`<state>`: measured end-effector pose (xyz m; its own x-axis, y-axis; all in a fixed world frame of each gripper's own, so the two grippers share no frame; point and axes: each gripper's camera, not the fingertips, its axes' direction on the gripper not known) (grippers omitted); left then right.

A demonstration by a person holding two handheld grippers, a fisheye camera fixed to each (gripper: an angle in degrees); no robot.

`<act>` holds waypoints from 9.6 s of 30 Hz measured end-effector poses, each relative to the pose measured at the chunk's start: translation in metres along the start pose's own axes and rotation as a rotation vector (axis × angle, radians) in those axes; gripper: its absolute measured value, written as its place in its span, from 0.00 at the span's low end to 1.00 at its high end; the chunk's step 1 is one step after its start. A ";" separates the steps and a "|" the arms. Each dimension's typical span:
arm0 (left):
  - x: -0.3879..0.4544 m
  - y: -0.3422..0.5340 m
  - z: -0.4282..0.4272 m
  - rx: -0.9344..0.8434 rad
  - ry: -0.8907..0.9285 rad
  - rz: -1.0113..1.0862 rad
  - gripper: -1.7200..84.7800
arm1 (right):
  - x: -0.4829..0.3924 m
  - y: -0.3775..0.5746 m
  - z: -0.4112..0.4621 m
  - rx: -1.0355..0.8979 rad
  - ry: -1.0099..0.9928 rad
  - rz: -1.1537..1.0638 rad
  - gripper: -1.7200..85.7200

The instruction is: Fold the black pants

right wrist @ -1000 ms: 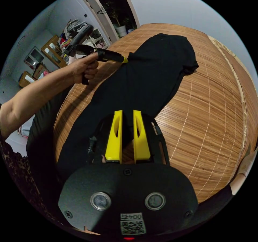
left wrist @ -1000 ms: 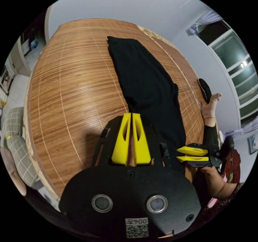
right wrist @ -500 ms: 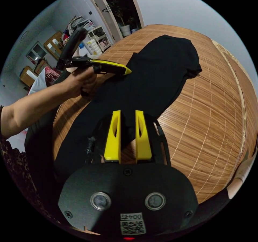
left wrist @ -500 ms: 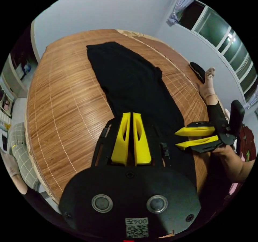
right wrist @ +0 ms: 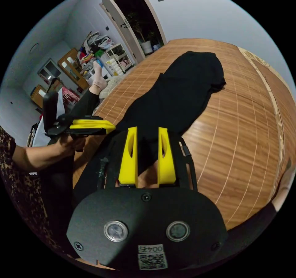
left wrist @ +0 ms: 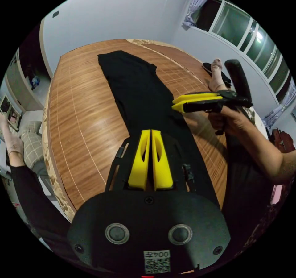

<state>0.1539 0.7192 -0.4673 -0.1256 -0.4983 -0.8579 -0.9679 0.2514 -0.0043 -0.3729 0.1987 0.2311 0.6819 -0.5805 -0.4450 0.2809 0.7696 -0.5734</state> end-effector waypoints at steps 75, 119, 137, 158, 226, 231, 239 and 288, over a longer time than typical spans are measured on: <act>0.116 -0.066 0.018 0.046 -0.118 0.114 0.14 | -0.184 0.234 0.100 -0.048 0.310 -0.036 0.18; 0.091 -0.124 0.123 0.000 -0.147 0.079 0.14 | 0.007 0.089 0.047 -0.035 0.247 0.259 0.08; 0.087 -0.117 0.123 -0.002 -0.140 0.074 0.14 | 0.028 0.084 0.029 0.023 0.237 0.280 0.09; 0.077 -0.084 0.109 -0.003 -0.118 0.049 0.13 | -0.004 0.074 0.049 -0.119 0.247 0.000 0.10; -0.013 0.280 -0.015 -0.664 0.708 -0.349 0.19 | 0.039 0.151 0.111 -0.633 -0.471 0.532 0.16; -0.005 0.289 -0.013 -0.711 0.727 -0.318 0.18 | 0.035 0.149 0.124 -0.704 -0.469 0.515 0.15; 0.009 0.302 -0.017 -0.762 0.711 -0.267 0.17 | 0.016 0.153 0.146 -0.821 -0.463 0.451 0.14; 0.027 0.369 -0.162 -0.329 0.881 -0.313 0.06 | -0.062 0.282 0.087 -0.279 -0.579 0.339 0.07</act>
<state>-0.2417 0.6640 -0.4084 0.1581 -0.9755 -0.1531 -0.9805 -0.1734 0.0922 -0.2771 0.4750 0.1567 0.9708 -0.0292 -0.2380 -0.1388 0.7409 -0.6571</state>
